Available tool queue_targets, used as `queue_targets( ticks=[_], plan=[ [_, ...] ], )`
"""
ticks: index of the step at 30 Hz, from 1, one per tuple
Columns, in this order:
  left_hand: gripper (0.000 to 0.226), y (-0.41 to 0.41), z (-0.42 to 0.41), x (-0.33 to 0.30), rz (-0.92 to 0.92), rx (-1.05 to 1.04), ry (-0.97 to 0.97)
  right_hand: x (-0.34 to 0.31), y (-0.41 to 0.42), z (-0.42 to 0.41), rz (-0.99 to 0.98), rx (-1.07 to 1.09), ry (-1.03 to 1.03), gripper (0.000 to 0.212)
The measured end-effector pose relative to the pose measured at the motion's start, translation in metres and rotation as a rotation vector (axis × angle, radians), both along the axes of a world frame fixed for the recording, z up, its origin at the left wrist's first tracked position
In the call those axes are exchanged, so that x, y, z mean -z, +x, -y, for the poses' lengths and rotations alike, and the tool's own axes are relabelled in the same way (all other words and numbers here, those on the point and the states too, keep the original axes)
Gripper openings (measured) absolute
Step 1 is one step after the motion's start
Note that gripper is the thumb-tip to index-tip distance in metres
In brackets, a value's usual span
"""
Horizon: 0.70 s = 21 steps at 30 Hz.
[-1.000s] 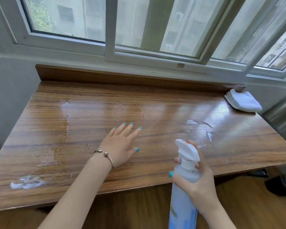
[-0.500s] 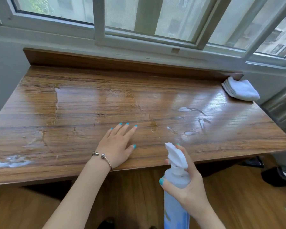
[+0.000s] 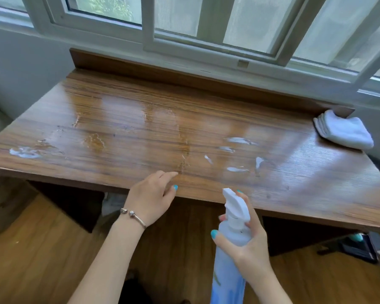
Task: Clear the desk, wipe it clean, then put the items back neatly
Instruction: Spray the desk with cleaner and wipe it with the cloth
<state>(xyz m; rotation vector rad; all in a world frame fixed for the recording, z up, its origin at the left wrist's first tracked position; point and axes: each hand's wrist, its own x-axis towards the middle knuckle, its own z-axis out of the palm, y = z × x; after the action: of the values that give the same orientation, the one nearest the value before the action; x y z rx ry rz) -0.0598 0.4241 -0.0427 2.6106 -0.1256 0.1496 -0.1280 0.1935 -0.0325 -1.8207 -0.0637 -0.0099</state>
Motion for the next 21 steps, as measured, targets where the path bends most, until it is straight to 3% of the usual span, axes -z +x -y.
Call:
queue_targets(
  ticks=[8, 14, 21],
  plan=[
    [0.047, 0.024, 0.029, -0.014, 0.026, 0.014, 0.014, -0.03, 0.035, 0.046, 0.061, 0.055, 0.001, 0.096],
    [0.05, 0.087, 0.041, -0.024, 0.026, 0.065, 0.057, -0.071, 0.073, 0.047, 0.146, 0.023, -0.024, 0.094],
    [0.05, 0.17, 0.041, -0.046, 0.043, 0.064, -0.041, -0.109, 0.131, 0.028, 0.2, 0.029, -0.079, 0.09]
  ],
)
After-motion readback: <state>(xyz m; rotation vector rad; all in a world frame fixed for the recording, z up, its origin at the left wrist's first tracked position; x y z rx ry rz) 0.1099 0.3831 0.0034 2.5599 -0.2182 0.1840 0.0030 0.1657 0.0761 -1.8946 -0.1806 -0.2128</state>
